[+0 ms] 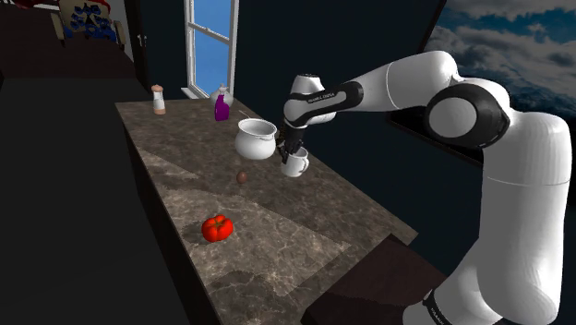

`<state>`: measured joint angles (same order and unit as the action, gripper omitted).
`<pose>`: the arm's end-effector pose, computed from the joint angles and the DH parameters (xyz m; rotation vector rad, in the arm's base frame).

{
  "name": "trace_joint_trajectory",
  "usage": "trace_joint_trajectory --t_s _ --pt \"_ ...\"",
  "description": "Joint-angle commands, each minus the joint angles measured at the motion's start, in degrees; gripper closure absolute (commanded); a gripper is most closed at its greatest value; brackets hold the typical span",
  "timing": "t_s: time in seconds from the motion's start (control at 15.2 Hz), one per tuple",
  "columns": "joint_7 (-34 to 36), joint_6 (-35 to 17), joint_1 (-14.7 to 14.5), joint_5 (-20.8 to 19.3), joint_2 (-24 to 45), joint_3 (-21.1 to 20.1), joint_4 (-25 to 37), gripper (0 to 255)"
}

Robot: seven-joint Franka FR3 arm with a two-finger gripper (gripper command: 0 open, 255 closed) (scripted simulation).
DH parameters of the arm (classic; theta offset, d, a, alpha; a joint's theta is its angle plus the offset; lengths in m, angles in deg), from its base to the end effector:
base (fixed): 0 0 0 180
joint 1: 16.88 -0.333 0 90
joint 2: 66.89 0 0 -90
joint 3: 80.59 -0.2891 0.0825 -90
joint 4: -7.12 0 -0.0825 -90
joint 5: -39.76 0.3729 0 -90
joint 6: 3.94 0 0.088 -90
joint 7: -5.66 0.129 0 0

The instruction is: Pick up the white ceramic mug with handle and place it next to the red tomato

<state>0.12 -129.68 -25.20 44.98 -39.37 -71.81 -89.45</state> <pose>0.6538 0.0076 0.2873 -3.1372 -0.0863 -0.0558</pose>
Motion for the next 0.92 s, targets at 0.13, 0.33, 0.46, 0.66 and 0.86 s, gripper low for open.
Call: trace_joint_trajectory --t_s 0.13,0.33,0.46,0.66,0.86 --pt "4.75 1.79 -3.20 -0.50 2.58 -1.03 4.46 255" --pt "8.06 3.45 -5.46 -0.82 5.15 -1.73 8.73 255" --pt "10.21 4.78 -6.91 -1.02 7.15 -2.18 12.09 255" --pt "11.21 4.36 -7.62 -1.02 8.91 -2.43 13.43 255" --pt "11.14 2.62 -7.58 -0.89 9.93 -2.51 12.71 255"
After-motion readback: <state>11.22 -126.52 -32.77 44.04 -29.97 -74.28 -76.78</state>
